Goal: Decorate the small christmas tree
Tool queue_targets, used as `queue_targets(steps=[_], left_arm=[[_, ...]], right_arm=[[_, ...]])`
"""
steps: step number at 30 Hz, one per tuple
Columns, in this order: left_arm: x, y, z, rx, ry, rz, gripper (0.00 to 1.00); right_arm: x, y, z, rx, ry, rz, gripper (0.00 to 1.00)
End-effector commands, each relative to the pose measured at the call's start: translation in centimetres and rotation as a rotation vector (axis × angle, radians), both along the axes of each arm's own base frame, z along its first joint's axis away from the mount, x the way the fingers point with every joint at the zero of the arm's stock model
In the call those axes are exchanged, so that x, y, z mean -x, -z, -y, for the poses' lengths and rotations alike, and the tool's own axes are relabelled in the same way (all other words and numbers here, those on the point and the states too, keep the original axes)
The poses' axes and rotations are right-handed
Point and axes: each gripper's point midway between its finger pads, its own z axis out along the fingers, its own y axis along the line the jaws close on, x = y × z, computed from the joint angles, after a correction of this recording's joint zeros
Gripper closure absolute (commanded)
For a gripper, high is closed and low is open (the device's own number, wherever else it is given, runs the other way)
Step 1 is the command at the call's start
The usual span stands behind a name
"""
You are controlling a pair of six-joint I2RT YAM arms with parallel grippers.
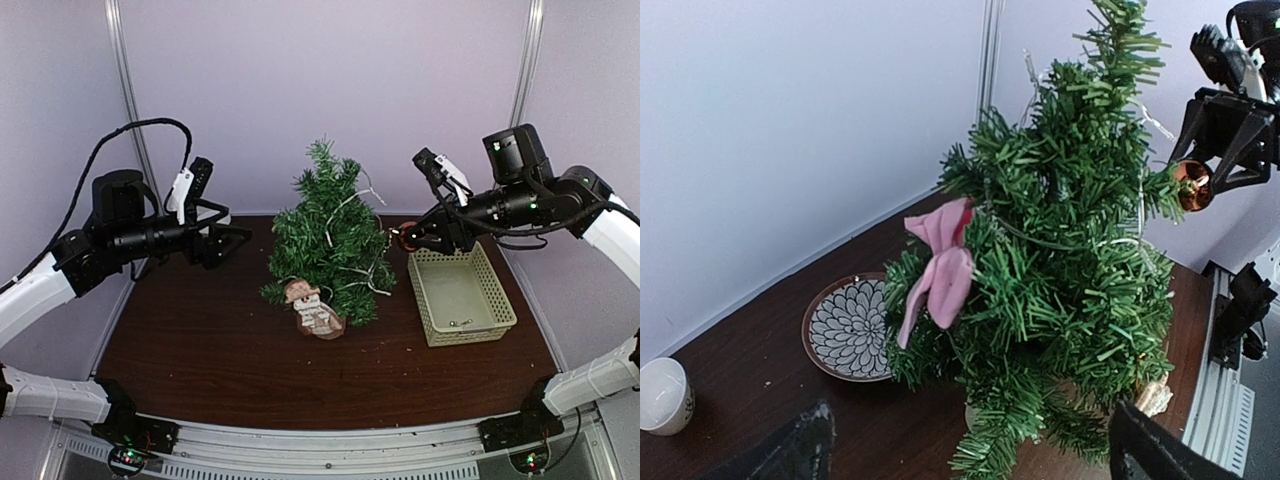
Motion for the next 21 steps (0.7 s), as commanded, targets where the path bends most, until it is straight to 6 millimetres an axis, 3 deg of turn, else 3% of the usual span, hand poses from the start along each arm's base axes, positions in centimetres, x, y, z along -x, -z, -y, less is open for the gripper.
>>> queue_targets(steps=[1,5,11,21], left_arm=[[0.1,-1.1,1.1,0.016,0.039,0.065,0.04],[0.2,-1.0,1.9,-0.003,0.05,0.081,0.05],[0.2,-1.4,2.3,0.001,0.055,0.097,0.05],[0.2,-2.2,2.6,0.024,0.055,0.126,0.05]], right_arm=[[1.3,-2.8,-0.8,-0.023,-0.034,0.09,0.54],[2.8,-4.6,-2.4,-0.04,-0.089,0.135,0.54],[3.3,-7.8,-3.7,-0.047,-0.107,0.211,0.54],[3.6,-7.5,-7.4,0.025,-0.121,0.258,0.55]])
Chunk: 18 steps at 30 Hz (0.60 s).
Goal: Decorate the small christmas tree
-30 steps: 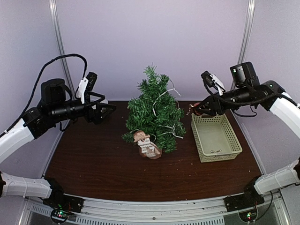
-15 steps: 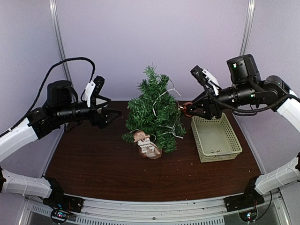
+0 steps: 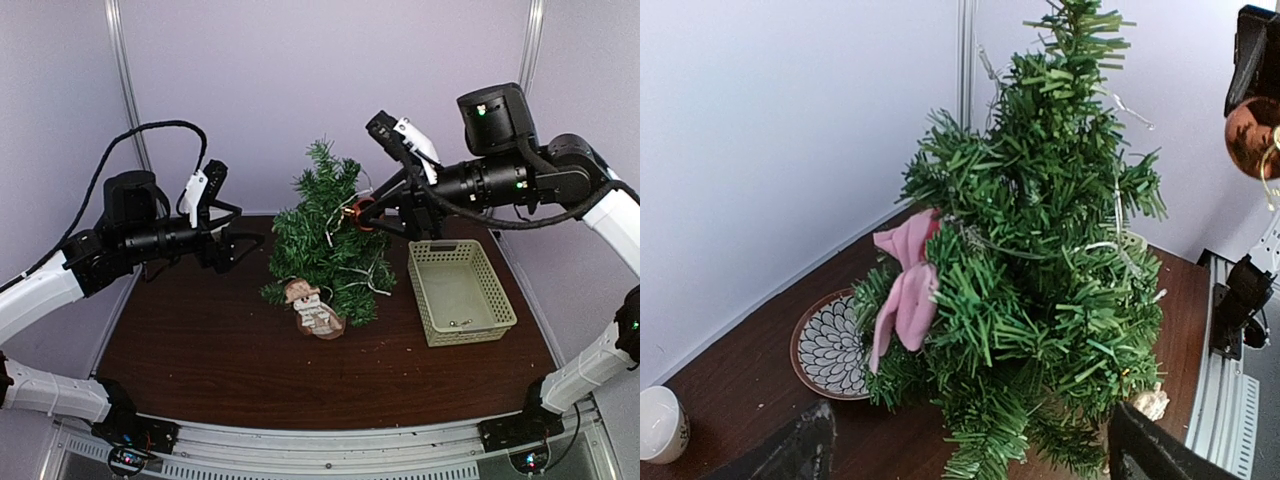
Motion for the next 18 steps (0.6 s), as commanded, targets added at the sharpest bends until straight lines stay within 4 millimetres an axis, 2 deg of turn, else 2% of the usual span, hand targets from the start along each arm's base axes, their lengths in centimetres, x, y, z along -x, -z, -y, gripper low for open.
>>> queue_targets(steps=[1,6,14,18], left_arm=[[-0.1,-2.5,0.4,0.045,0.009,0.086,0.05],[0.2,-2.5,0.8,0.035,0.029,0.099,0.05],[-0.1,-2.7,1.0,0.039,0.019,0.098,0.06],[-0.1,-2.6,1.0,0.045,0.015,0.092,0.06]], right_arm=[[-0.4,0.0,-0.2,0.039,0.048,0.046,0.55],[-0.8,1.0,0.8,0.066,0.103,0.058,0.57],[-3.9,3.8,5.2,0.111,0.311,0.057,0.59],[-5.1,4.5,6.2,0.106,0.363,0.038,0.59]])
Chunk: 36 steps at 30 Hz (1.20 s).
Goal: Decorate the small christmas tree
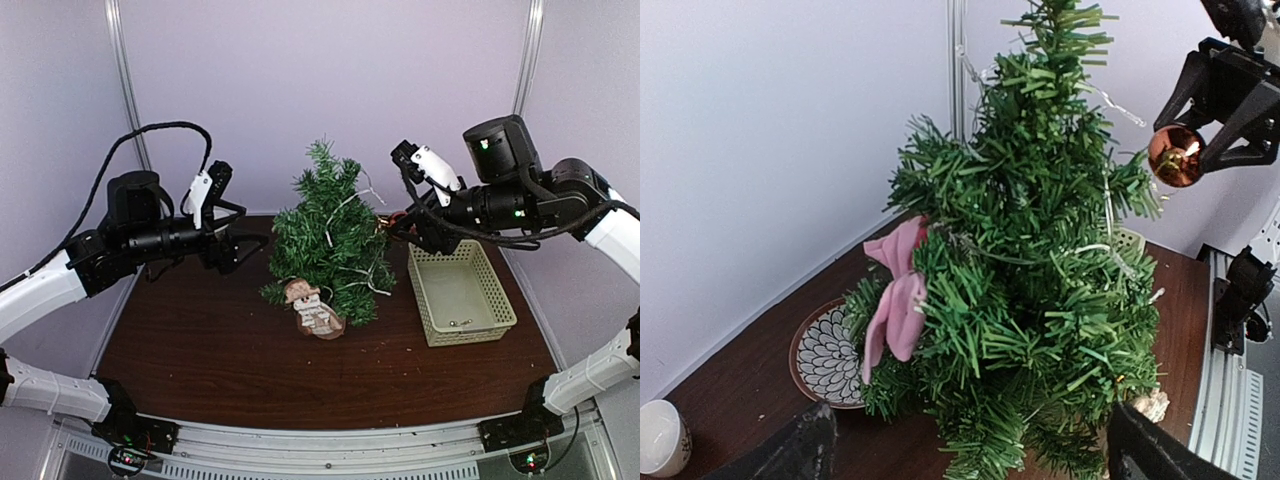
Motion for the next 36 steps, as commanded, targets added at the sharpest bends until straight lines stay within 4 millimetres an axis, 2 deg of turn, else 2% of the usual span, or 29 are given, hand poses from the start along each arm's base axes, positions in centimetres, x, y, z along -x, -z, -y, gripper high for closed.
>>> queue_targets(steps=[1,9,21,36], left_arm=[[-0.3,-2.6,0.3,0.057,-0.006,0.064,0.06],[0.5,-2.5,0.9,0.043,0.029,0.086,0.06],[1.9,-2.5,2.7,-0.003,0.08,0.177,0.07],[2.1,-2.6,3.6,-0.013,0.096,0.194,0.08]], right_arm=[[-1.7,-0.3,1.4,-0.035,0.098,0.012,0.59],[-3.1,-0.1,0.8,-0.046,0.115,0.008,0.59],[-1.2,-1.2,-2.5,-0.175,-0.037,-0.057,0.59],[-3.3,2.5,-1.2,-0.025,0.079,-0.049,0.59]])
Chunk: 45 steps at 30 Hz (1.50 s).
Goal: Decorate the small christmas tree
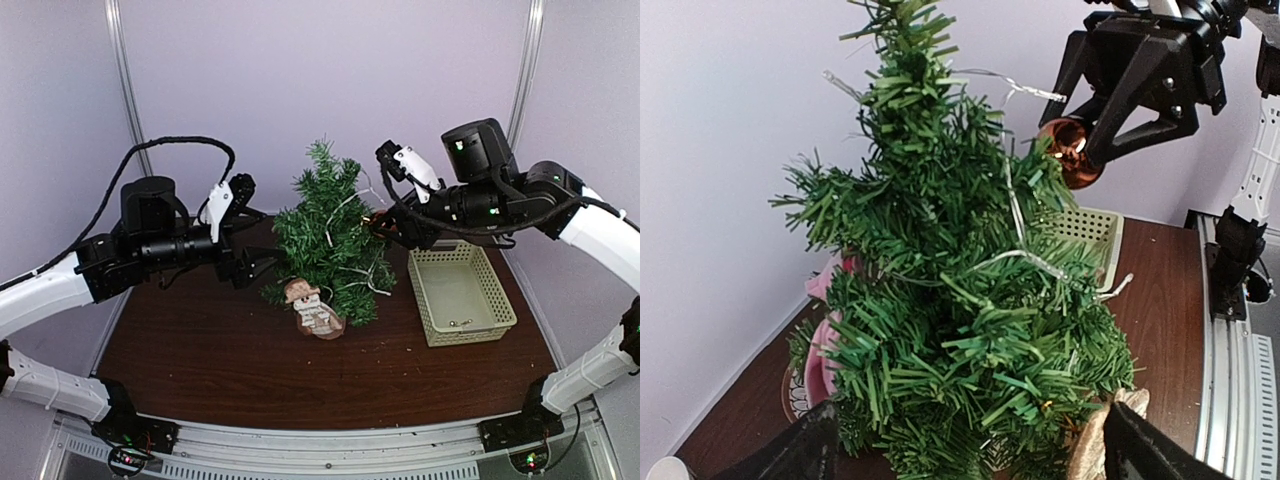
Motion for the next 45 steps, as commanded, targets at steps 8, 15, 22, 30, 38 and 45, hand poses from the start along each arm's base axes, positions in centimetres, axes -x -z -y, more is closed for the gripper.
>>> queue_targets(steps=[8,15,22,30,38,45], left_arm=[[-0.1,-3.0,0.8,0.053,0.015,0.075,0.09],[-0.1,-2.9,1.2,0.041,0.016,0.082,0.09],[0.1,-3.1,1.5,0.038,0.018,0.087,0.09],[-0.1,-3.0,1.7,0.036,0.016,0.085,0.09],[0.0,-3.0,1.4,0.036,0.01,0.086,0.09],[-0.1,-2.7,1.3,0.031,0.004,0.084,0.08]], right_arm=[[-0.7,2.5,1.9,0.123,0.06,0.018,0.6],[-0.9,3.2,2.5,0.145,0.071,0.013,0.6],[-1.1,3.3,3.0,0.157,0.088,0.022,0.6],[0.0,1.5,3.2,0.087,0.054,0.037,0.59],[-0.3,2.8,2.5,0.094,0.033,0.006,0.59],[0.0,2.5,1.5,0.069,-0.014,-0.005,0.6]])
